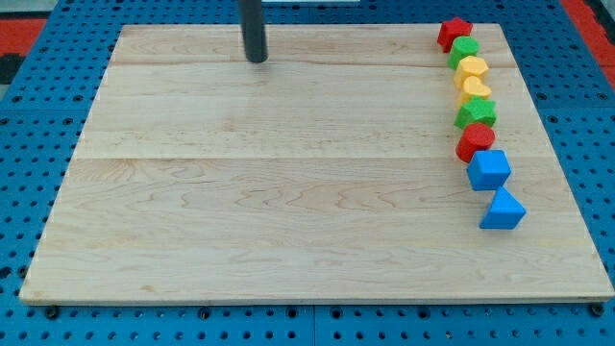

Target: Move your arm closer to red star

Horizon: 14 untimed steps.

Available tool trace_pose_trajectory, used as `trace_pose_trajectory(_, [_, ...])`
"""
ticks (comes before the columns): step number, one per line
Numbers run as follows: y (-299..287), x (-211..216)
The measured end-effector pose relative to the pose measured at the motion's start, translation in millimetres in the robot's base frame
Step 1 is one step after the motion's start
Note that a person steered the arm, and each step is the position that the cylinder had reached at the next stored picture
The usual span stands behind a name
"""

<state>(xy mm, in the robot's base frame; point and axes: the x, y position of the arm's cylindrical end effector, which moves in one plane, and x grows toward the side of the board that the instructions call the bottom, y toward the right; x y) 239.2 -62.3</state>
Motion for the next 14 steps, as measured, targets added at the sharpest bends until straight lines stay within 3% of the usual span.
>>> trace_pose_trajectory(1, [24,-40])
trace_pose_trajectory(5, [157,-48])
trace_pose_trajectory(6, [170,-48])
trace_pose_trajectory(7, [126,-16])
trace_pose_trajectory(9, [109,235])
trace_pose_trajectory(10, [136,350])
trace_pose_trajectory(11, [263,363])
trace_pose_trajectory(12, [368,334])
trace_pose_trajectory(14, [404,154])
